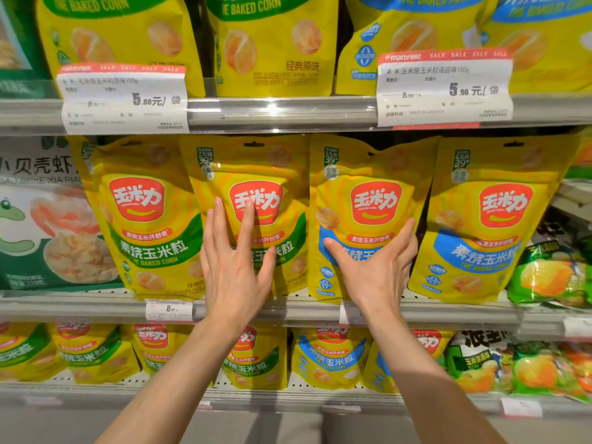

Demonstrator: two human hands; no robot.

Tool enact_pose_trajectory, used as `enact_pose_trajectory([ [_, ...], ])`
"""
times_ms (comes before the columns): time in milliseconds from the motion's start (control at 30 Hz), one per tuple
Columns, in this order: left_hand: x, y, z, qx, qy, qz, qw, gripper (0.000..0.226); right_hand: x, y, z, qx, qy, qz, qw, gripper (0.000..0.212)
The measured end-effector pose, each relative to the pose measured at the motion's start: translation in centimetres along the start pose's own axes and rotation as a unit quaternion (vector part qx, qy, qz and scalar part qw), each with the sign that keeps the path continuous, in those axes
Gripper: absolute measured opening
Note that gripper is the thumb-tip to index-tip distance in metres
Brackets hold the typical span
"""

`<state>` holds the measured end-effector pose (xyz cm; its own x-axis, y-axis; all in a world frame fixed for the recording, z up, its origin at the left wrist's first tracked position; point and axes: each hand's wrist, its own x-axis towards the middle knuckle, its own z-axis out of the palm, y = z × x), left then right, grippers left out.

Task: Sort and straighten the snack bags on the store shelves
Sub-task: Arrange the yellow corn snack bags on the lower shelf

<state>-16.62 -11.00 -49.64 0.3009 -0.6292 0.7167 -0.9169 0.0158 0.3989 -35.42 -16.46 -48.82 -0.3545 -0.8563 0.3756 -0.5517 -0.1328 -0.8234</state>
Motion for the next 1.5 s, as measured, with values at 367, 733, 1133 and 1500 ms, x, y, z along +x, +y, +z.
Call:
enact_pose_trajectory([
  [367,-5.0,4.4,-1.5,-0.116,-0.065,0.006,0.991,0.056,-2.5,5.5,-8.1,0.021,-0.111,-0.035,0.993,0.082],
  [733,-9.0,14.6,1.2,-0.211,-0.261,-0.053,0.94,0.032,0.5,13.8,-20.6,-0.025,-0.189,0.057,0.98,0.021],
  [1133,-4.3,21.8,11.6,-0.256,-0.254,-0.05,0.931,0.074,10.6,16.1,-21.0,-0.055,-0.123,0.056,0.989,0.044],
  [1500,-3.6,23.1,14.0,-0.295,-0.273,-0.06,0.914,0.08,14.0,16.0,-17.9,0.066,-0.155,0.051,0.984,0.085],
])
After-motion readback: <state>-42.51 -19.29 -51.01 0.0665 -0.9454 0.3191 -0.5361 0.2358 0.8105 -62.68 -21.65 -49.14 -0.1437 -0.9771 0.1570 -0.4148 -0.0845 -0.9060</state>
